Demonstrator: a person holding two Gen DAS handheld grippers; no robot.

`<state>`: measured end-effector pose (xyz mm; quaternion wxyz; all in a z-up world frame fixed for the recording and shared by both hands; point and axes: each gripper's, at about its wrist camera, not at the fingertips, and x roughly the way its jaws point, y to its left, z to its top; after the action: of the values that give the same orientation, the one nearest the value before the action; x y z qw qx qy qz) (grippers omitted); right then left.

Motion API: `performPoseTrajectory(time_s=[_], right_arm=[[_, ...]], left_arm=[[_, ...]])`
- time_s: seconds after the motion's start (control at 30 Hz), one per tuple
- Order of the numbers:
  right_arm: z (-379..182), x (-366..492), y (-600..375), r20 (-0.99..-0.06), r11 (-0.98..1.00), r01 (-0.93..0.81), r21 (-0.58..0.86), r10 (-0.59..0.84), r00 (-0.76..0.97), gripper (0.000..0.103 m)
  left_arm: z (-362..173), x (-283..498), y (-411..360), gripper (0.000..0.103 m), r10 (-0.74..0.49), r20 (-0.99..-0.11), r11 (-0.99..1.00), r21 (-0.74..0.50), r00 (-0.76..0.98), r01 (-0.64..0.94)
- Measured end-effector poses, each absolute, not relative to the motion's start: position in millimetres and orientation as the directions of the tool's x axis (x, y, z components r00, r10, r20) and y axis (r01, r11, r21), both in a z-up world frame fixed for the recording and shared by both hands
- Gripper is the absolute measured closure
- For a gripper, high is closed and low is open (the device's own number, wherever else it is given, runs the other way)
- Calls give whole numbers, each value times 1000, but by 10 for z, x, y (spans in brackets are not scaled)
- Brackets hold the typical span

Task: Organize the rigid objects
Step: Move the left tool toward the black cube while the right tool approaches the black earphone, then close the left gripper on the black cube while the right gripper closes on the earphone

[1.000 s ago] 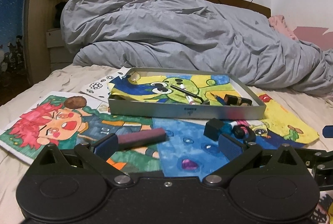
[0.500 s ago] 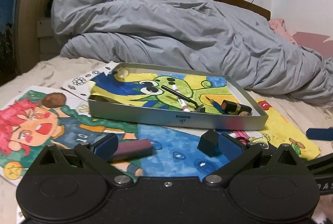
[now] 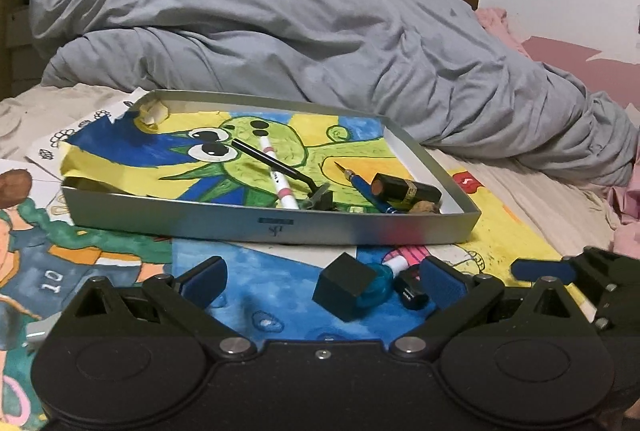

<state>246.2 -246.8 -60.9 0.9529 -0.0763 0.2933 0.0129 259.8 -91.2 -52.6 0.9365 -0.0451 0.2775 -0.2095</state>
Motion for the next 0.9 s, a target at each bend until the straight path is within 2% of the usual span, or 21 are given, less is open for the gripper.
performPoseTrajectory(time_s=[0.13, 0.23, 0.43, 0.57, 0.7, 0.77, 0.87, 0.9], right_arm=[[-631, 2505, -2453, -567, 988, -87, -128, -1, 823, 1], [-653, 2542, -2439, -569, 988, -96, -122, 9, 822, 1], [-675, 2593, -2445, -575, 989, -119, -87, 47, 817, 3], [-670, 2601, -2423, -576, 987, -135, -87, 60, 815, 5], [-664, 2644, -2442, -570, 988, -131, -80, 62, 819, 14], [-666, 2677, -2468, -569, 990, -123, -72, 61, 820, 18], [-667, 2701, -2483, -566, 991, -113, -73, 52, 823, 29], [-669, 2706, -2479, -566, 990, -113, -81, 48, 823, 36]], left_arm=[[-548, 2667, -914, 3, -432, -497, 902, -234, 752, 363], [-561, 2696, -921, 8, -436, -498, 900, -233, 750, 369], [-613, 2739, -933, 25, -458, -516, 889, -250, 724, 384], [-638, 2755, -956, 42, -475, -525, 880, -257, 706, 400], [-664, 2784, -978, 57, -488, -538, 872, -266, 688, 411], [-676, 2797, -980, 61, -494, -542, 869, -272, 680, 413], [-676, 2808, -978, 62, -498, -542, 867, -277, 677, 415], [-676, 2810, -976, 63, -498, -543, 866, -278, 676, 415]])
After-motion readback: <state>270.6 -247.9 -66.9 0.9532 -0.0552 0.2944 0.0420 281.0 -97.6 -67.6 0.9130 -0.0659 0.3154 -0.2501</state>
